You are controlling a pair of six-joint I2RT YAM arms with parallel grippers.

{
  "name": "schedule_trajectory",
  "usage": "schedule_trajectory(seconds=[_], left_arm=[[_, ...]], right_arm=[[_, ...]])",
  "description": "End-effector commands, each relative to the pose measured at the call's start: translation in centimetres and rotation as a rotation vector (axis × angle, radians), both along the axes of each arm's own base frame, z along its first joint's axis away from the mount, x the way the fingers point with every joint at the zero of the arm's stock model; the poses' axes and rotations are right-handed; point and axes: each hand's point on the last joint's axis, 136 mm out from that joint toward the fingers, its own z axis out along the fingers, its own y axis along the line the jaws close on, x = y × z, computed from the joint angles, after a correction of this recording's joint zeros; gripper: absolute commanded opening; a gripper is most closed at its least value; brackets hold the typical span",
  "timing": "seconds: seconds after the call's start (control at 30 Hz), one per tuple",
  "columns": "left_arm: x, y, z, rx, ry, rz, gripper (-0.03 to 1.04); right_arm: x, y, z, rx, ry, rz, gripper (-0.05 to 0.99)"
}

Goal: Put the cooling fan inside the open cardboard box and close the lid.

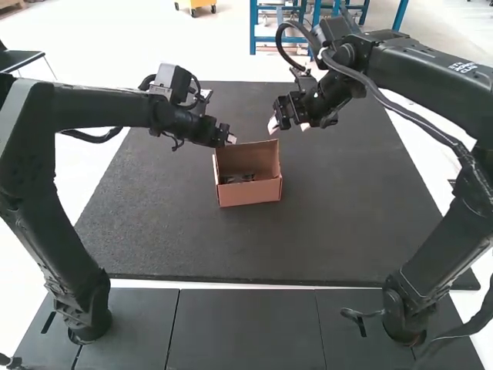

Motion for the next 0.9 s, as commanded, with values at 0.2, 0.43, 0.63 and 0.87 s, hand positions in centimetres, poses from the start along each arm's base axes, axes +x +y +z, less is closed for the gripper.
schedule_trajectory(seconds=[0.2,0.43,0.63,0.87], left_arm=[[-0.9,-0.1,-1.3,0.020,0.060,-0.017,0.96],[-3.3,0.5,-3.6,0.068,0.156,-0.049,0.96],[-3.3,0.5,-4.8,0.063,0.152,-0.048,0.96],[-3.1,0.0,-7.0,0.065,0.159,-0.052,0.96]], right_arm=[[-0.2,0.5,1.6,0.029,-0.033,0.006,0.90],[0.2,0.7,2.0,0.037,-0.047,0.006,0.90],[0.1,0.7,2.0,0.038,-0.046,0.007,0.90],[0.1,0.8,2.0,0.043,-0.043,0.003,0.90]])
